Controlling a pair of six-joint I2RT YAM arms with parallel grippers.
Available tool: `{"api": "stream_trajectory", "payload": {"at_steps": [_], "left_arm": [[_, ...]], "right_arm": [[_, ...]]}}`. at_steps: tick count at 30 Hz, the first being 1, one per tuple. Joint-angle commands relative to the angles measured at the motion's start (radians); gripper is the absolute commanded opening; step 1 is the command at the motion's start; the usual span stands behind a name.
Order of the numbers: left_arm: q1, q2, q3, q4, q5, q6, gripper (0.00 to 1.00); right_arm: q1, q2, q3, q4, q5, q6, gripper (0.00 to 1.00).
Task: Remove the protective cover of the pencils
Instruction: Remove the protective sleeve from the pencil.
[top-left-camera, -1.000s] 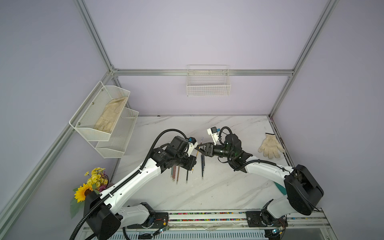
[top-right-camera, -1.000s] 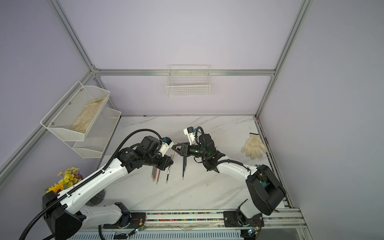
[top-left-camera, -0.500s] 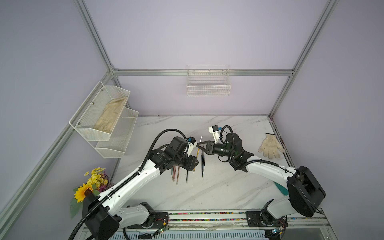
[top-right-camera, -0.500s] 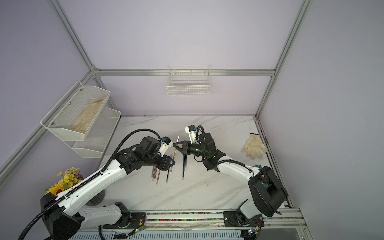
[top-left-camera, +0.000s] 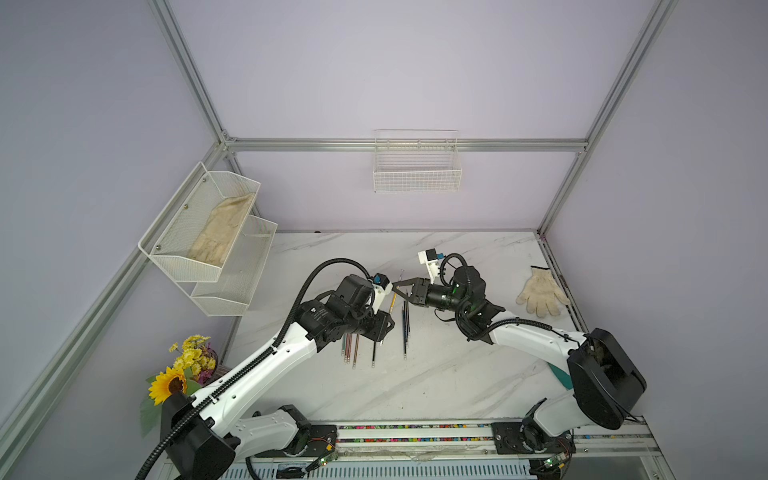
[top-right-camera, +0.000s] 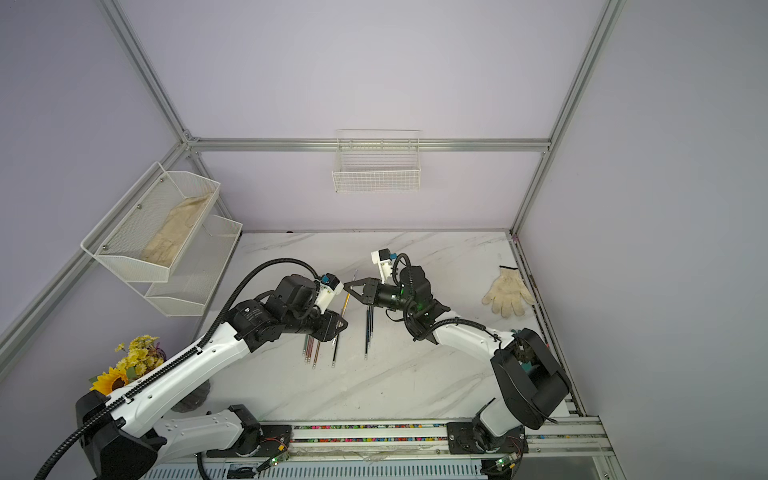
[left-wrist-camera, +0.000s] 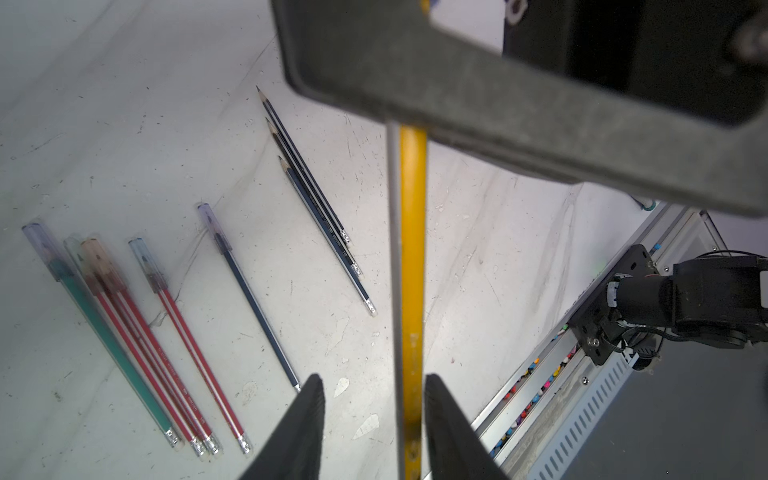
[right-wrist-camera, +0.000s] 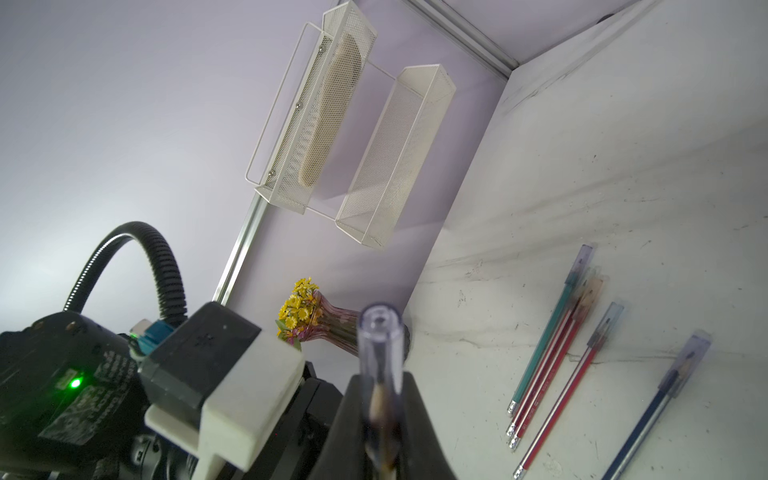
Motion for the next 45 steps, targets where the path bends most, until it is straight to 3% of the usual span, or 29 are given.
{"api": "stream_trajectory", "payload": {"at_steps": [1,5,9,13,15,18,20,26,27,28,29,36,41,42,45], "left_arm": [[-0.003,-0.002,-0.009,0.032,0.013,-0.003,0.29],[-0.003,0.016,0.000,0.034,0.035,-0.003,0.19],[-0.003,0.024,0.008,0.032,0.037,0.005,0.02],[-0.002,0.021,0.012,0.018,0.024,0.010,0.00],[-0.002,0.018,0.006,0.018,0.020,0.017,0.00],[-0.003,0.022,-0.005,0.013,0.013,0.031,0.00],[-0.003,0.029,-0.012,0.006,0.006,0.038,0.00],[-0.003,0.037,-0.035,0.000,0.056,0.071,0.00],[-0.003,0.038,-0.038,0.001,0.069,0.085,0.00],[-0.003,0.040,-0.038,0.000,0.078,0.087,0.00],[-0.004,0.043,-0.037,-0.001,0.079,0.112,0.00],[-0.006,0.063,-0.029,-0.025,0.055,0.140,0.00],[-0.022,0.080,-0.028,-0.025,0.057,0.150,0.00],[-0.026,0.086,-0.028,-0.026,0.056,0.151,0.00],[-0.037,0.100,-0.028,-0.025,0.049,0.153,0.00]], "right_arm": [[-0.004,0.012,-0.010,0.060,-0.021,0.043,0.09],[-0.004,0.019,-0.018,0.099,-0.027,0.068,0.09],[-0.004,0.030,-0.021,0.108,-0.031,0.067,0.12],[-0.007,0.029,-0.029,0.100,-0.025,0.055,0.17],[-0.010,0.027,-0.030,0.086,-0.032,0.038,0.32],[-0.023,-0.009,-0.030,0.002,-0.021,-0.026,0.67],[-0.040,-0.058,-0.014,-0.153,0.035,-0.119,0.72],[-0.060,-0.230,0.058,-0.562,0.251,-0.336,0.73],[-0.068,-0.244,0.056,-0.587,0.261,-0.349,0.82],[-0.074,-0.254,0.053,-0.594,0.255,-0.356,0.96],[-0.079,-0.264,0.046,-0.595,0.250,-0.360,0.97],[-0.115,-0.279,0.012,-0.569,0.187,-0.380,0.95],[-0.139,-0.249,-0.007,-0.507,0.138,-0.306,0.63],[-0.145,-0.237,-0.009,-0.488,0.111,-0.294,0.46],[-0.147,-0.201,-0.011,-0.430,0.032,-0.268,0.47]]}}
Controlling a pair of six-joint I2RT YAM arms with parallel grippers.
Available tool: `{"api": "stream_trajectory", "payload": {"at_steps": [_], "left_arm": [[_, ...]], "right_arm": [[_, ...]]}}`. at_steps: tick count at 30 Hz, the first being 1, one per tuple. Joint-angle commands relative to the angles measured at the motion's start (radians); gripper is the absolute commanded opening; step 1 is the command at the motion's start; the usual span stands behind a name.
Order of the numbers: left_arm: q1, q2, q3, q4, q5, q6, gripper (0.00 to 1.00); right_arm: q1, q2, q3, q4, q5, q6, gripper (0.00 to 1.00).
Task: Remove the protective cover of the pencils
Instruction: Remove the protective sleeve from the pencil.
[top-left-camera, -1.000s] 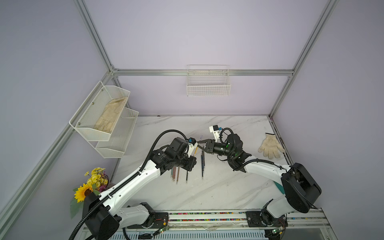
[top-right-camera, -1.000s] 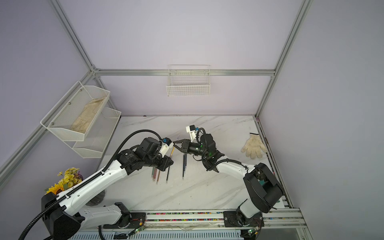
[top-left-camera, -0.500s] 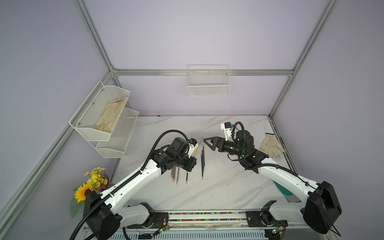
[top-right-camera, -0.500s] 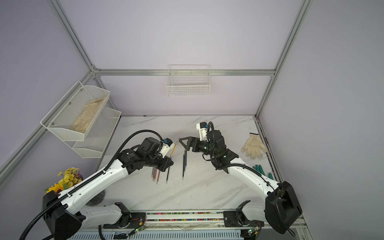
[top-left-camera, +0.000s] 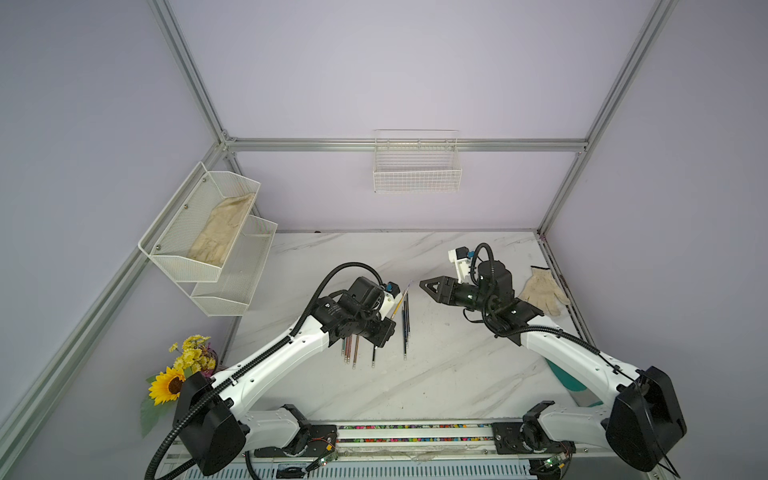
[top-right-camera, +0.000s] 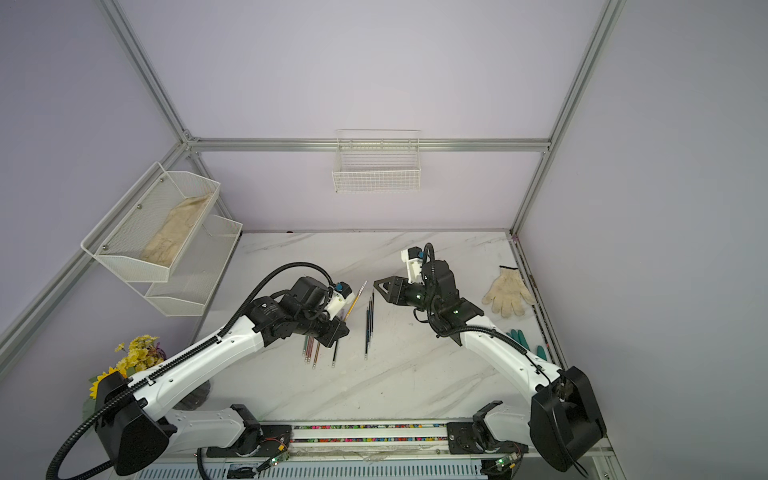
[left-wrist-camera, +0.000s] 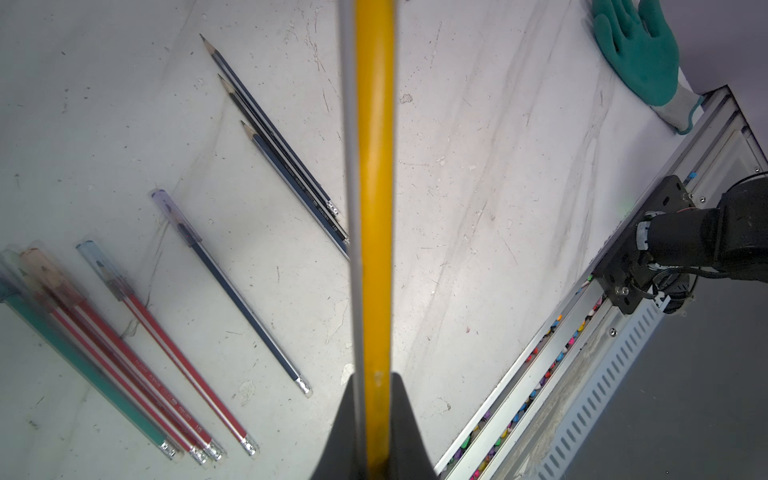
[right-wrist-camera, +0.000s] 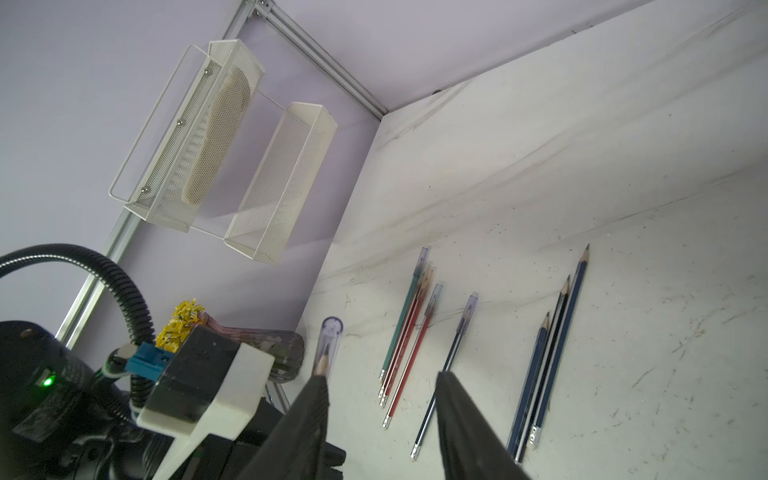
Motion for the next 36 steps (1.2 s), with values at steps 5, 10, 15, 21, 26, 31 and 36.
{"api": "stream_trajectory", "payload": {"at_steps": [5,10,15,21,26,31,36], "left_arm": [[-0.030,0.015,-0.019,-0.001,-0.008,0.033,0.00],[-0.037,0.019,-0.015,0.001,-0.014,0.028,0.00],[-0.047,0.035,-0.004,-0.001,-0.015,0.024,0.00],[-0.054,0.042,0.006,-0.001,-0.020,0.023,0.00],[-0.058,0.041,0.007,-0.005,-0.024,0.021,0.00],[-0.060,0.046,0.002,-0.007,-0.022,0.024,0.00],[-0.064,0.051,-0.008,-0.014,-0.042,0.015,0.00]], "right_arm": [[-0.006,0.050,-0.033,0.165,-0.139,0.078,0.51],[-0.006,0.067,-0.044,0.201,-0.153,0.115,0.47],[-0.006,0.101,-0.071,0.286,-0.193,0.178,0.42],[-0.005,0.125,-0.067,0.300,-0.206,0.189,0.35],[-0.005,0.129,-0.045,0.240,-0.177,0.144,0.18],[-0.006,0.107,-0.024,0.173,-0.119,0.094,0.16],[-0.016,0.107,-0.001,0.158,-0.098,0.105,0.12]]}}
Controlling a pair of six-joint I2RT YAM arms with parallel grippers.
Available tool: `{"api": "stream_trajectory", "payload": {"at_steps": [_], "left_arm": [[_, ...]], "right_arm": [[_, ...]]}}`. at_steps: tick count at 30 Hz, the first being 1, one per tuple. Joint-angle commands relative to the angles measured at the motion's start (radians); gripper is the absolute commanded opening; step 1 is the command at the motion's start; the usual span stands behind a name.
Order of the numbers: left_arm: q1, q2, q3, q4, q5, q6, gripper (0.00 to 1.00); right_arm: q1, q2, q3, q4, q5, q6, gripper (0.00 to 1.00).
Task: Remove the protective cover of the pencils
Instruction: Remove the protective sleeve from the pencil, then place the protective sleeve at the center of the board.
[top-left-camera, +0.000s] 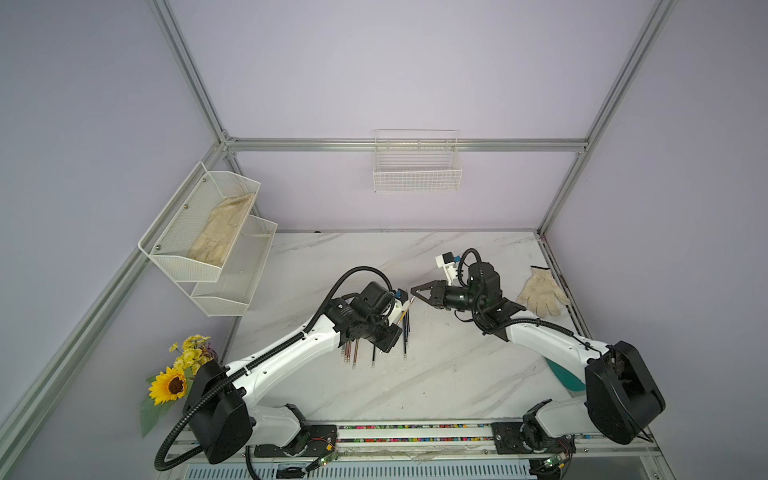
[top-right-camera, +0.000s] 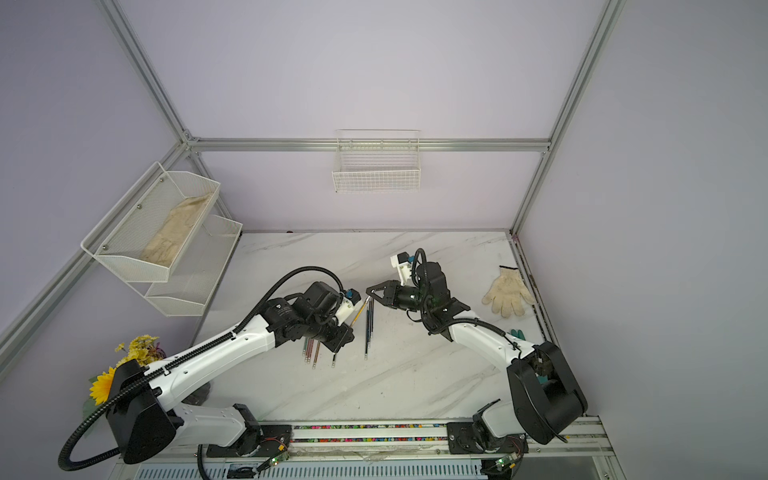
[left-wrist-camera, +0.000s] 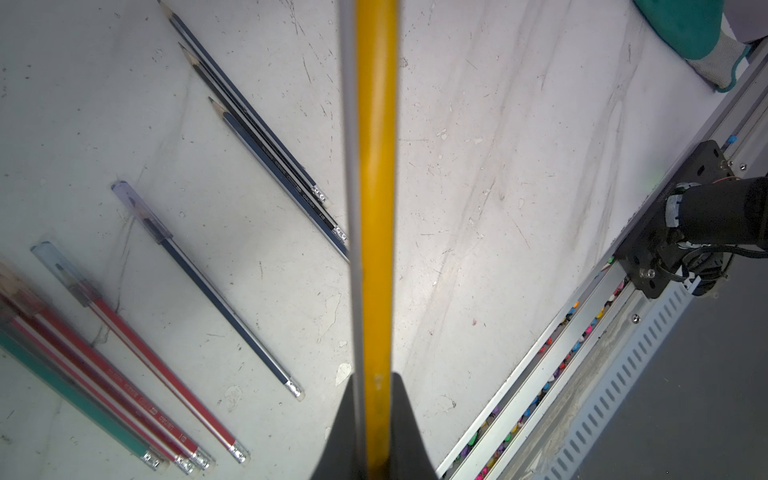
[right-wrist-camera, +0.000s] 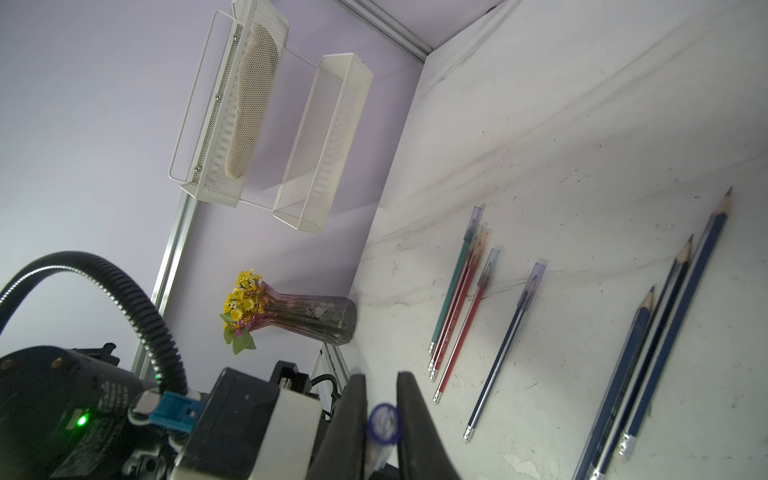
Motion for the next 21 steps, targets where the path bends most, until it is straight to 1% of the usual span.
{"api": "stream_trajectory", "payload": {"at_steps": [1,5,9,14,18,21], "left_arm": [[-0.008,-0.003,-0.011,-0.018,-0.008,0.012,0.00],[-0.009,-0.010,-0.022,-0.018,-0.012,0.007,0.00],[-0.009,-0.018,-0.027,-0.017,-0.019,0.002,0.00],[-0.010,-0.017,-0.035,-0.009,-0.033,-0.009,0.00],[-0.010,-0.014,-0.037,-0.007,-0.036,-0.008,0.00],[-0.010,-0.018,-0.036,-0.007,-0.042,-0.012,0.00]], "right_arm": [[-0.019,-0.024,0.030,-0.029,0.073,-0.035,0.12],[-0.079,-0.043,0.009,-0.020,0.079,-0.002,0.11],[-0.111,-0.043,-0.005,-0.002,0.067,0.023,0.10],[-0.150,-0.072,-0.070,0.135,0.026,0.158,0.10],[-0.166,-0.079,-0.071,0.139,0.036,0.171,0.10],[-0.173,-0.073,-0.057,0.120,0.032,0.156,0.10]]}}
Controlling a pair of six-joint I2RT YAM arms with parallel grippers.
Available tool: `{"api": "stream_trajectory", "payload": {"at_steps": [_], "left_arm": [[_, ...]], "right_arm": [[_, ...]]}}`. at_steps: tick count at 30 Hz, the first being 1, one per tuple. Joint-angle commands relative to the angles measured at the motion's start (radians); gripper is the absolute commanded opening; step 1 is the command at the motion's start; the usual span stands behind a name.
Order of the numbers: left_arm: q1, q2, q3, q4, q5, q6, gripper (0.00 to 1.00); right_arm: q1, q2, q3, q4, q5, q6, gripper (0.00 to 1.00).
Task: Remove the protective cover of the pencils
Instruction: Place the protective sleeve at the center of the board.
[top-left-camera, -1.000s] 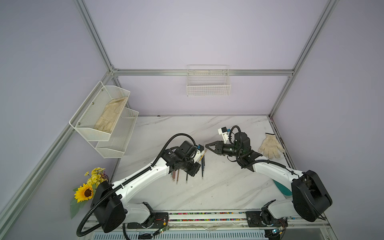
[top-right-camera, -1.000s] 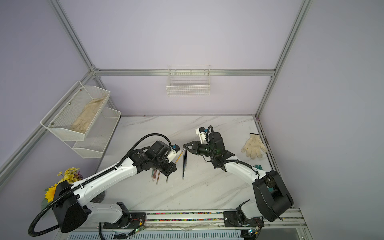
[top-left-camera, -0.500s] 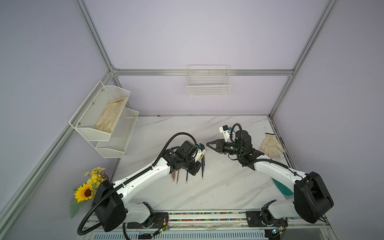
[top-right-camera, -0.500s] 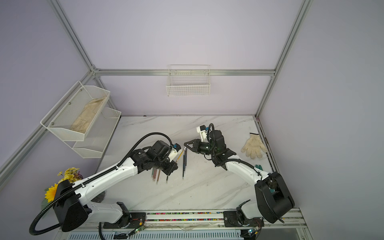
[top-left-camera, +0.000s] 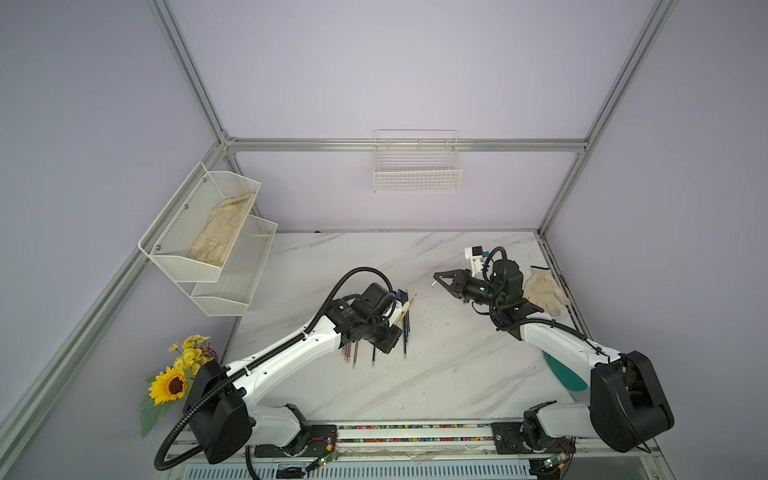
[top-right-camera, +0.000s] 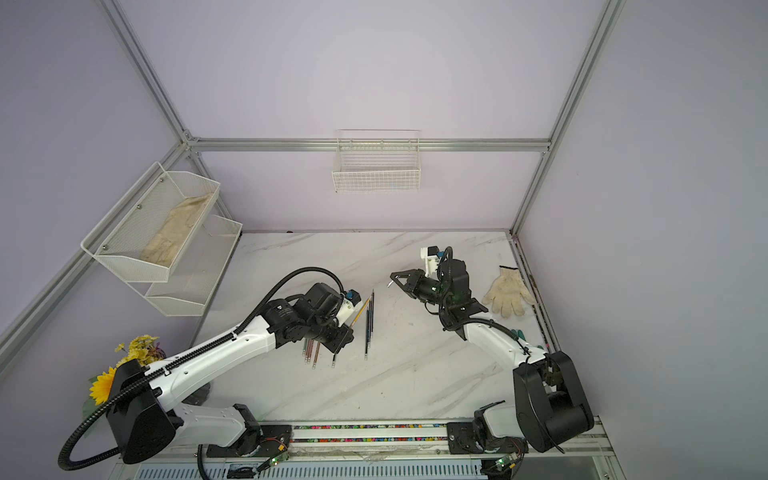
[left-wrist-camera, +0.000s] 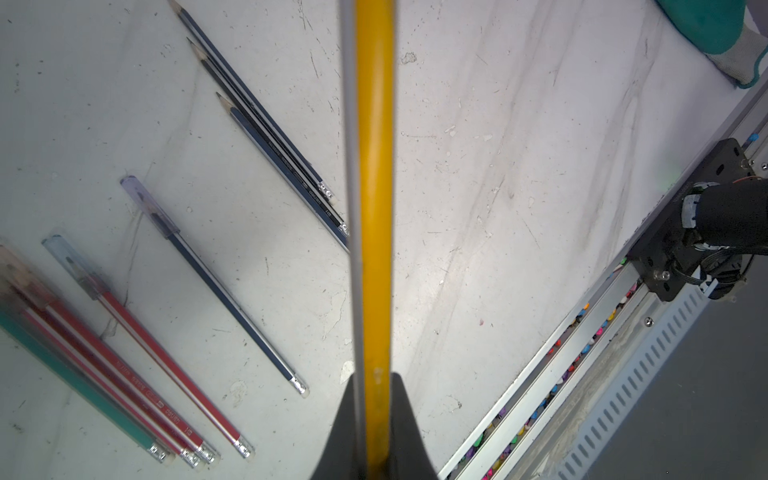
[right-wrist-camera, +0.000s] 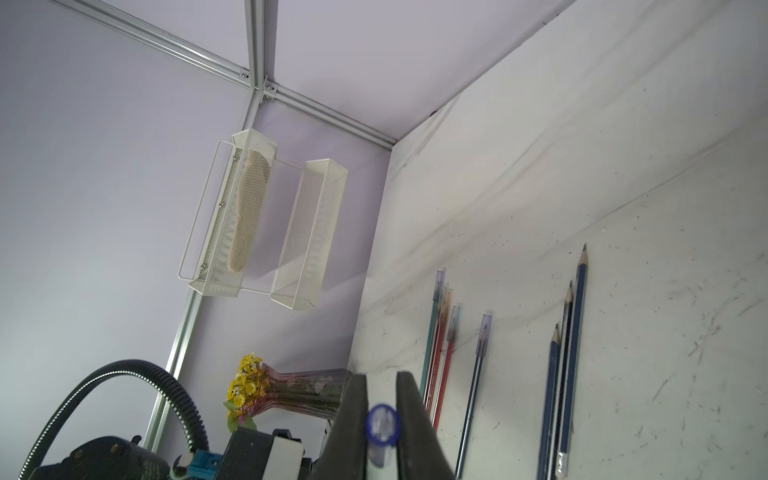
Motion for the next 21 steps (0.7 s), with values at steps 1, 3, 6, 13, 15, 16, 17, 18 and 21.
{"api": "stream_trajectory", "payload": {"at_steps": [1,3,6,13,15,16,17,18,21], "left_arm": [[0.001,-0.021,-0.033,-0.004,-0.013,-0.005,0.00],[0.001,-0.019,-0.030,-0.005,-0.020,-0.010,0.00],[0.001,-0.011,-0.033,0.008,-0.039,-0.042,0.00],[0.002,0.026,-0.107,0.151,-0.059,-0.215,0.00],[0.002,0.059,-0.113,0.175,-0.072,-0.275,0.00],[0.002,0.104,-0.113,0.188,-0.079,-0.310,0.00],[0.004,0.124,-0.119,0.211,-0.076,-0.348,0.00],[0.003,0.141,-0.124,0.240,-0.063,-0.378,0.00],[0.003,0.181,-0.128,0.286,-0.065,-0.436,0.00]], "right_arm": [[-0.004,-0.014,0.018,0.004,0.026,0.004,0.10],[-0.014,-0.001,0.040,-0.074,0.049,-0.046,0.10],[-0.056,0.028,0.044,-0.143,0.064,-0.107,0.10],[-0.212,0.130,0.077,-0.356,0.086,-0.231,0.08],[-0.240,0.149,0.076,-0.371,0.064,-0.253,0.06],[-0.250,0.152,0.072,-0.373,0.066,-0.260,0.06],[-0.260,0.149,0.066,-0.376,0.079,-0.267,0.06],[-0.268,0.147,0.063,-0.382,0.102,-0.279,0.06],[-0.292,0.149,0.067,-0.429,0.200,-0.335,0.06]]}}
